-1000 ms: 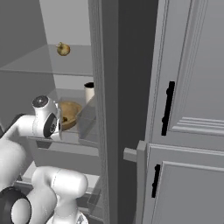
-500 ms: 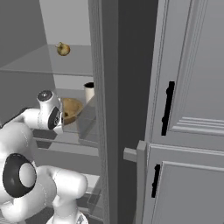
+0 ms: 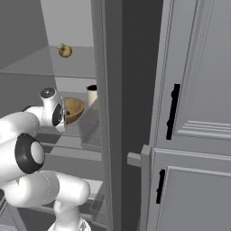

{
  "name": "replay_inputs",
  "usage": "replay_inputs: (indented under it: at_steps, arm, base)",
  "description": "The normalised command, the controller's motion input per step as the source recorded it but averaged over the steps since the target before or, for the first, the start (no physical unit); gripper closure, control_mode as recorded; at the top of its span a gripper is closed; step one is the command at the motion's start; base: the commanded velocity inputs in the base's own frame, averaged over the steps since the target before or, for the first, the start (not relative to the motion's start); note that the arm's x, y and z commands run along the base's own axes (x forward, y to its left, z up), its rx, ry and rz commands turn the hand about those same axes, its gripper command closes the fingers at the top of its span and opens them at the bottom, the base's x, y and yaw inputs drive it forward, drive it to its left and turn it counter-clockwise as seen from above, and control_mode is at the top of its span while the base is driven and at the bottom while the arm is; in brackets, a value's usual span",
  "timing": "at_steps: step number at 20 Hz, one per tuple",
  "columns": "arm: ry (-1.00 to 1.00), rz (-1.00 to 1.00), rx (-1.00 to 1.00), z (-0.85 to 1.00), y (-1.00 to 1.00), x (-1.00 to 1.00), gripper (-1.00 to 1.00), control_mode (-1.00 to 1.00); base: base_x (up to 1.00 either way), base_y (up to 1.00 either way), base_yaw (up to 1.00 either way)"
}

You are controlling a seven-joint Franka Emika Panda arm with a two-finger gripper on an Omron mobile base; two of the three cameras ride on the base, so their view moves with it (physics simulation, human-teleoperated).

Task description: Pick the chicken drumstick and bell pepper from their plates and place them in the bowl. Then put the bowl in the fridge.

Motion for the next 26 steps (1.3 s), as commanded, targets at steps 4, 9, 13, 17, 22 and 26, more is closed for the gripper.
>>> replay_inputs:
  at_steps: [4, 9, 13, 17, 22, 26]
  arm:
    - [0.0, 0.0, 0.0, -0.3, 0.12, 0.16, -1.0, -1.0]
    - [-0.01, 0.0, 0.0, -0.22, 0.04, 0.01, -1.0, -1.0]
    - [-0.12, 0.0, 0.0, -0.03, 0.0, -0.03, -1.0, -1.0]
    - [-0.07, 0.0, 0.08, 0.0, -0.13, -0.25, -1.0, -1.0]
    - [-0.02, 0.0, 0.08, 0.22, -0.16, -0.38, -1.0, -1.0]
    - [-0.01, 0.0, 0.03, 0.41, -0.08, -0.45, -1.0, -1.0]
  base:
    - [0.0, 0.0, 0.0]
    - [0.0, 0.0, 0.0]
    - [0.0, 0.0, 0.0]
    - [0.0, 0.0, 0.0]
    - [0.0, 0.0, 0.0]
    - [0.0, 0.0, 0.0]
